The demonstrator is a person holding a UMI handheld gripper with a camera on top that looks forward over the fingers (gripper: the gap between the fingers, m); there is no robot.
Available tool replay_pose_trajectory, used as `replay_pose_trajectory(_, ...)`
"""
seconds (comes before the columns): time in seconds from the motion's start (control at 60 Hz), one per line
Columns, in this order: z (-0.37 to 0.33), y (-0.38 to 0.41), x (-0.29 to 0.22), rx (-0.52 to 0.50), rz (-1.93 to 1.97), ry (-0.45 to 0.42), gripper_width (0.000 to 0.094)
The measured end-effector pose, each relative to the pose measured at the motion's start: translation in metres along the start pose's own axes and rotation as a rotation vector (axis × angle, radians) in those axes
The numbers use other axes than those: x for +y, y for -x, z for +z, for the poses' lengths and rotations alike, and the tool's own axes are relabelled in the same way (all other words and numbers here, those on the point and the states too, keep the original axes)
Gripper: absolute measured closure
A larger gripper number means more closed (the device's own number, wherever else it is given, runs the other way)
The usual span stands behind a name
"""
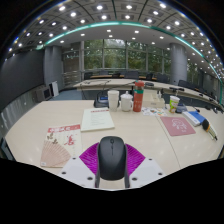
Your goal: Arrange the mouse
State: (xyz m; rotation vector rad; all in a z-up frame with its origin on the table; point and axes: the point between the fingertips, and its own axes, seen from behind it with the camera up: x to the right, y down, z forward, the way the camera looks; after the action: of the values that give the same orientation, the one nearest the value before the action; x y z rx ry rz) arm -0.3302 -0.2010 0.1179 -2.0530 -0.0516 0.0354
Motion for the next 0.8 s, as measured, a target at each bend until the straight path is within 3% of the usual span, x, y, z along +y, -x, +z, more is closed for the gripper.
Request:
replay_pose_trajectory(0.167,0.001,-0.091,-0.125,0.015,0.036,-0.176,0.0606)
replay_pose_trajectory(0.333,0.061,-0.239,-0.188,0.082,0.071,-0.216,0.0607)
replay_pose_trajectory(0.533,0.171,-0.394,-0.13,0.146,0.097,-0.065,0.0608)
replay_pose_trajectory(0.8,0.266,-0.468,-0.043,0.137,0.115,0.108,0.0602)
